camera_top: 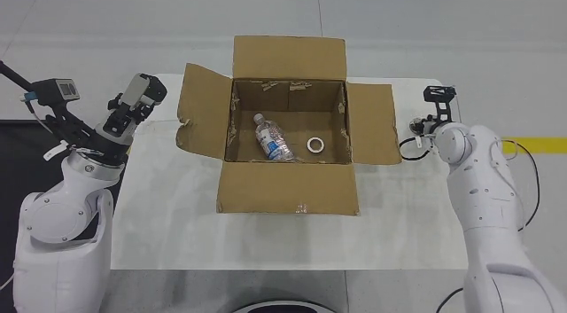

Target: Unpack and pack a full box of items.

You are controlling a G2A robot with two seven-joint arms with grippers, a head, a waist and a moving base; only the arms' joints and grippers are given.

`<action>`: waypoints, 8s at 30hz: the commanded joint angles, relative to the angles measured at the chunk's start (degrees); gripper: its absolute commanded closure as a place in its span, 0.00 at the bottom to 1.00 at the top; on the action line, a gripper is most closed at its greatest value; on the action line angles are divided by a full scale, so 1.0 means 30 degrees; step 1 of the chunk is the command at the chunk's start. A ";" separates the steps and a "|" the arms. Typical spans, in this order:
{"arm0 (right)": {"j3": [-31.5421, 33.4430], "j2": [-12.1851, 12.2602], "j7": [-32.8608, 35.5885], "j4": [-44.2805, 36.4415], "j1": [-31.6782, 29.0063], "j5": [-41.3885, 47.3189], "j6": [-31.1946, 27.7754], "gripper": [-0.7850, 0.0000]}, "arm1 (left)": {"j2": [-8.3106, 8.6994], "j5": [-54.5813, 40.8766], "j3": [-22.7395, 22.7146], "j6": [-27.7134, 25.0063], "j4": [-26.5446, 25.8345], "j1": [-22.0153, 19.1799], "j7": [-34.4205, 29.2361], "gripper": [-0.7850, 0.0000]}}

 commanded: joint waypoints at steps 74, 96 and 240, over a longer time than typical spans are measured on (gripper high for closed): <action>-1.6837 -0.4017 1.0009 -0.1137 0.6746 0.6488 -0.6913 0.45 | 0.0000 0.0000 -0.0001 0.0000 0.0000 0.0000 0.0001 0.00; -1.8669 -0.6686 0.7458 0.5713 0.8149 0.6862 -0.7518 0.69 | 0.0000 0.0000 -0.0001 0.0000 0.0000 0.0000 0.0001 0.00; -0.3187 0.0480 0.7751 -1.9842 -0.4926 -0.3486 0.5499 0.00 | 0.0000 0.0000 -0.0001 0.0000 0.0000 0.0000 0.0001 0.00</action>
